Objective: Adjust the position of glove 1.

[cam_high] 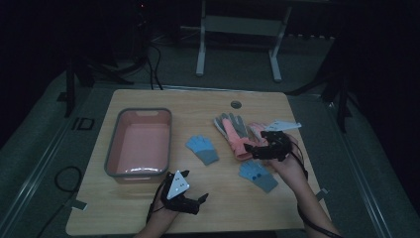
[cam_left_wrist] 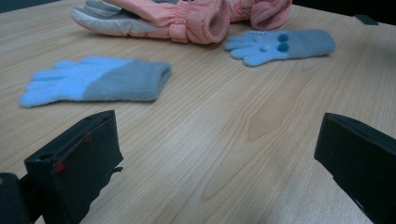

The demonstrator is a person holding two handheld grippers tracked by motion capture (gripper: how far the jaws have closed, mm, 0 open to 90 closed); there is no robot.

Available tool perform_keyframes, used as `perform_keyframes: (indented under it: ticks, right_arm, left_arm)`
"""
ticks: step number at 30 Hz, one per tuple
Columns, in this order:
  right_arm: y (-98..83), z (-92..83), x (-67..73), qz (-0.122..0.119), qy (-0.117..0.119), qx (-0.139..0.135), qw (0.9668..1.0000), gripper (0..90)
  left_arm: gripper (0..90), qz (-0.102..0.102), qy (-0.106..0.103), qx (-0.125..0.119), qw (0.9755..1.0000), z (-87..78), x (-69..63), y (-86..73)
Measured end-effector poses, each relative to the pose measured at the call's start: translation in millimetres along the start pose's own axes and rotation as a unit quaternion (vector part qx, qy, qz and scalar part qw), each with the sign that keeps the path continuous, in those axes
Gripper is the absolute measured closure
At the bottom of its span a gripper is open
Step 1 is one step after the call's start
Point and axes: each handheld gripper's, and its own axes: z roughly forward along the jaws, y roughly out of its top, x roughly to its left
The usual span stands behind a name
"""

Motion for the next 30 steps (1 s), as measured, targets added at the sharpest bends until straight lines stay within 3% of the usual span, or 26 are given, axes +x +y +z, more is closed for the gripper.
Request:
perform_keyframes:
  ticks: [5,6,7,13,18,24,30]
  right_arm:
    - [9.2,26.1,17.3,-0.028,0.031,0.011,0.9991,20.6]
    - [9.2,26.1,17.3,-0.028,0.031,0.011,0.9991,20.6]
    - [11.9,37.9,22.2,-0.029,0.044,0.021,0.9984,21.5]
    - [16.9,71.2,37.2,-0.046,0.063,0.038,0.9962,25.9]
    - [20.5,94.6,49.1,-0.047,0.073,0.047,0.9951,32.5]
    - [24.2,113.8,58.0,-0.074,0.072,0.058,0.993,42.9]
    - [26.1,141.5,63.9,-0.097,0.08,0.089,0.9881,57.8]
  left_arm:
    - [0.5,-0.001,-0.001,0.0,1.0,-0.1,0.2,0.0]
    - [0.5,-0.001,-0.001,0.0,1.0,-0.1,0.1,0.0]
    - [0.5,-0.001,-0.002,0.0,1.0,-0.1,0.1,0.0]
    - [0.5,0.002,-0.004,0.0,1.0,-0.1,-0.6,-0.1]
    - [0.5,0.002,-0.006,0.0,1.0,0.0,-0.4,0.0]
    - [0.5,0.007,-0.005,0.0,1.0,0.1,-1.6,0.1]
    - [0.5,0.012,-0.005,0.0,0.9999,0.3,-2.6,0.1]
